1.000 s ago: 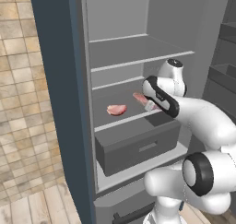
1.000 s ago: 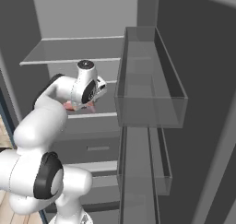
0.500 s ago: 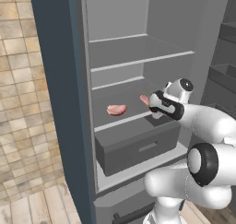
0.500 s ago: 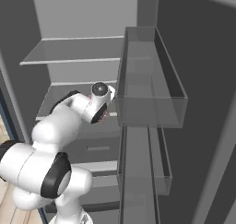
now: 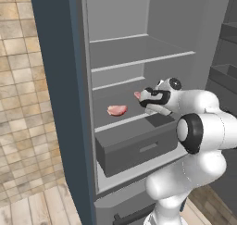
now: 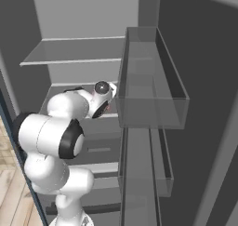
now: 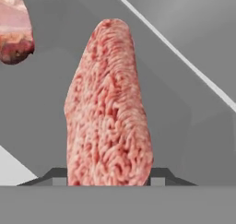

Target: Place the steak on the counter behind the older steak on the same shelf of the fridge to maintain FIFO order. Close the fridge door when finished.

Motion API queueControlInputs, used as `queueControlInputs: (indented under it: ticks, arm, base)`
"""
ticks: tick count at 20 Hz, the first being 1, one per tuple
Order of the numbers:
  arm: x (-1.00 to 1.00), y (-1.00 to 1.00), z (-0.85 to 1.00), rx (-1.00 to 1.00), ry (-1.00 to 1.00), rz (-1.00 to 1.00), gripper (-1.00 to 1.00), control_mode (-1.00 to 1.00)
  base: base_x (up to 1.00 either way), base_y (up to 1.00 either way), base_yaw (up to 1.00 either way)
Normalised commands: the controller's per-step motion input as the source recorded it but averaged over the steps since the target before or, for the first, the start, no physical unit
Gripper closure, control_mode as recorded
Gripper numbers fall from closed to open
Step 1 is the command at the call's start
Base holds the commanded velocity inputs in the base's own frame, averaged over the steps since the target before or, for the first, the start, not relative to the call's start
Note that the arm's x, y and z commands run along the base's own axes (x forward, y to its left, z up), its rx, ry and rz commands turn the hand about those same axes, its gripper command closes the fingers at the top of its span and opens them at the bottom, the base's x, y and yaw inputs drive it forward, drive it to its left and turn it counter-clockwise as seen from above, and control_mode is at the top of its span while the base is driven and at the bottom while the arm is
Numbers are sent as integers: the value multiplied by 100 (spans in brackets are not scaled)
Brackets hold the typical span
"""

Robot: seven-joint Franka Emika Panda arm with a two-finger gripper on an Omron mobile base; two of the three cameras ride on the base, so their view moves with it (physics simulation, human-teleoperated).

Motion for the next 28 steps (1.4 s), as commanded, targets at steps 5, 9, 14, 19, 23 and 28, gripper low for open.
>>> queueControlInputs:
  ticks: [5,9,14,19,23,28]
  arm:
    - [56,0,-9,-6,5,0,100,-100]
    - [53,0,-14,-3,0,0,100,-100]
    - [36,0,17,-1,0,0,100,-100]
    - [55,0,-19,0,0,2,100,-100]
    - [61,0,-15,0,0,1,100,-100]
    - [55,0,-29,-2,0,3,100,-100]
  base:
    - [0,0,0]
    - [0,0,0]
    - [0,0,0]
    - [0,0,0]
    - [0,0,0]
    - [0,0,0]
